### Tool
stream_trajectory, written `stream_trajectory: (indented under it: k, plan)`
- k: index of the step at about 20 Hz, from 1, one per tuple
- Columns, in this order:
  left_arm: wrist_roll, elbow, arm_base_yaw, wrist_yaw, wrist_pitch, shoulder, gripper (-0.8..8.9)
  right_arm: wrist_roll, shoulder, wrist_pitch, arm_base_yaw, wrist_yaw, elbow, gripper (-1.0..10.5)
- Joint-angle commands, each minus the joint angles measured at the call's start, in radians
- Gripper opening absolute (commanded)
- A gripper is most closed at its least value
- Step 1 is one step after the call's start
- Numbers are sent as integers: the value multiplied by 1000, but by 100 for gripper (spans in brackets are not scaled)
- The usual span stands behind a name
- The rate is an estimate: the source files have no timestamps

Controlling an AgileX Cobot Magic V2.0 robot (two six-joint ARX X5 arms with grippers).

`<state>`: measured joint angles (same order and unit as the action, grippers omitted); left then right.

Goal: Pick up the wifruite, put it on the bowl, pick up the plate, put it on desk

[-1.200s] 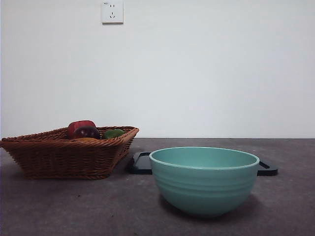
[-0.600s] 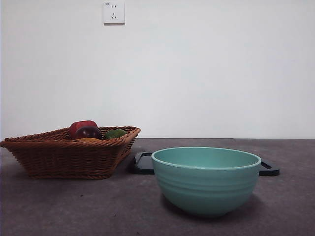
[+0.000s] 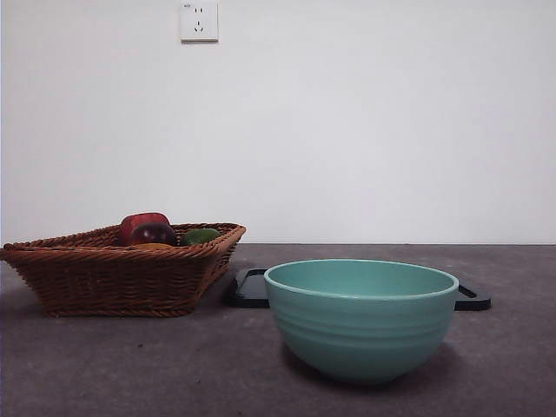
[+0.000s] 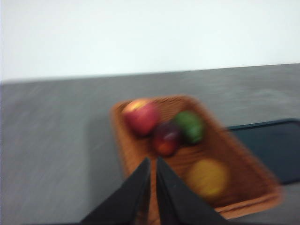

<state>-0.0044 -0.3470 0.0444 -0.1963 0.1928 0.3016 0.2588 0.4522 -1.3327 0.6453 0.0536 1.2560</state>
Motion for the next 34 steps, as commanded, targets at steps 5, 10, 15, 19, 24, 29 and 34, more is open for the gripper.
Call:
stream_trajectory:
  k: [5,10,15,19,24,29,34]
  plan:
    - [-110,321,-31,133,-96,-234,19,-8,3,24,7,3,15,18]
    - [-107,336,-31,169,-6,-299,19,-8,3,24,7,3,15,18]
    - [-106,335,-31,178,-5,-296,19,-8,3,24,7,3,15,18]
    - [-106,335,-31,178,-6,-297,19,-8,3,24,7,3,15,18]
    - [-106,335,-31,178,-6,-297,19,-10,3,23,5,5,15,17]
    - [-106,335,-31,178,-6,-297,19,-253,-110,355,-182,114,-209,18]
    - [-106,335,-31,178,-6,-297,19,-242,-344,1010,-396,106,-826,18]
